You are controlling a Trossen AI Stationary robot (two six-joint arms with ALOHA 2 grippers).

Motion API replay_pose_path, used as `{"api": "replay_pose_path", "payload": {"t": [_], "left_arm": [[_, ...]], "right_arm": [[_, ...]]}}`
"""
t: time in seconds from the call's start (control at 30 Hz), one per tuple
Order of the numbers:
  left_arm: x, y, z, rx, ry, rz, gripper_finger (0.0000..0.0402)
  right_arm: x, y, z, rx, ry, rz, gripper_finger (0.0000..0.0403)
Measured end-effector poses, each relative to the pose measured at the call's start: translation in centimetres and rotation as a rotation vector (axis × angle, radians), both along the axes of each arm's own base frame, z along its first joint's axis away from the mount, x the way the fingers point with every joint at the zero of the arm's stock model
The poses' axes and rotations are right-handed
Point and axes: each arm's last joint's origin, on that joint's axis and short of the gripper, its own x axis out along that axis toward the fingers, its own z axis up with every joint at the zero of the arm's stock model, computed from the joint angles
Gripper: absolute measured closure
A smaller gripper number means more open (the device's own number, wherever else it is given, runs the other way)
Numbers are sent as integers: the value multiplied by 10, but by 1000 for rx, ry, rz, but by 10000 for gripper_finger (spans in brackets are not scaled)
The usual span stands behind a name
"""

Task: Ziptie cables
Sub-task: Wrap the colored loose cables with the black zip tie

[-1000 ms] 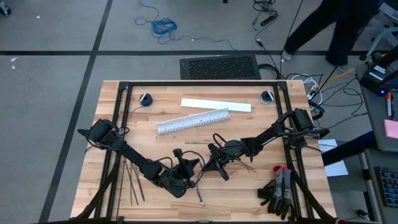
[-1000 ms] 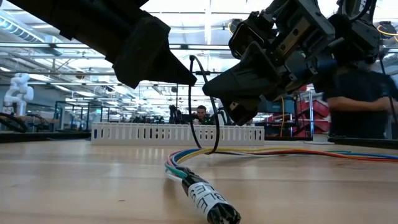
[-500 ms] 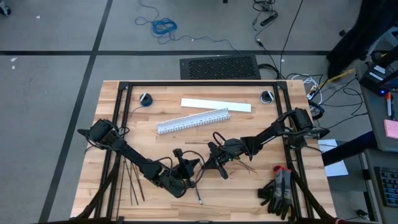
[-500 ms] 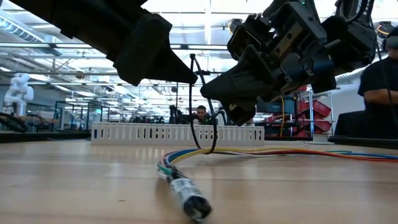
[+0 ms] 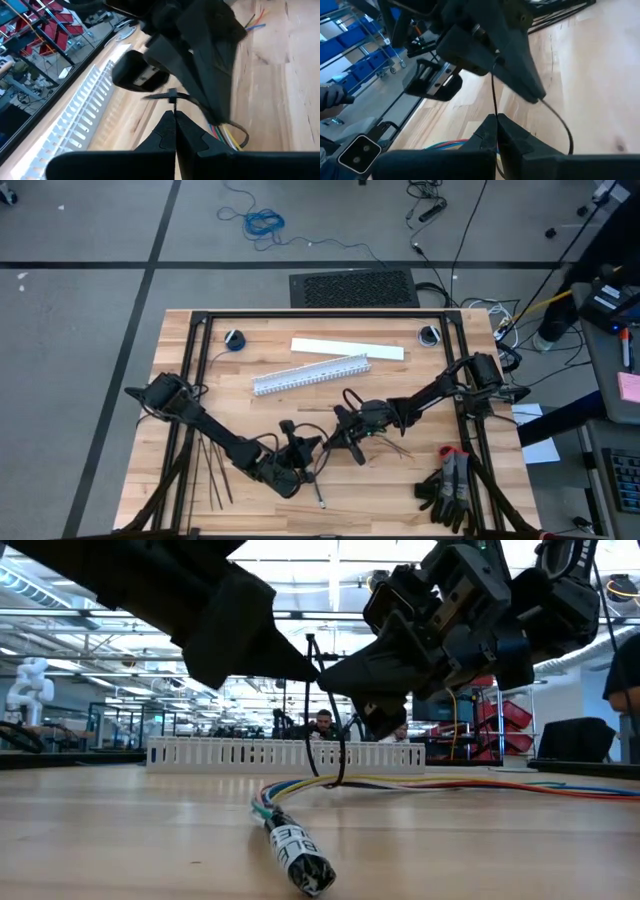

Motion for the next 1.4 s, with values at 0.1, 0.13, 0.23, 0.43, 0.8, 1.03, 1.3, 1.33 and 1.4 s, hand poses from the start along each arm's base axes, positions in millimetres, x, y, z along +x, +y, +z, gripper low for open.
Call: {"api": "replay_pose_path", "payload": {"t": [0.1,0.13,0.23,0.43,0.8,1.03,1.3,1.33,1.4], "left_arm": [[3,-2,-8,12,17,0,402],[5,-3,-9,15,18,0,402],[12,-6,-13,46,40,-12,401],[18,-10,-18,84,66,-27,401],[17,-10,-17,121,58,14,401],[16,-8,-13,209,30,100,401],[18,-9,-11,210,38,82,401],[18,-10,-12,210,39,79,401],[17,-11,-12,207,38,74,401]], "right_arm": [[1,-3,2,9,-16,-8,403],[1,-5,3,18,-25,-9,403],[3,-10,4,28,-39,-19,403],[4,-15,4,36,-24,-36,403],[2,-2,1,54,28,-16,402],[0,-1,-5,50,88,-6,402],[-1,-1,-5,39,87,-16,402],[0,-1,-5,40,80,-16,402],[0,-1,-4,38,74,-17,402]]}}
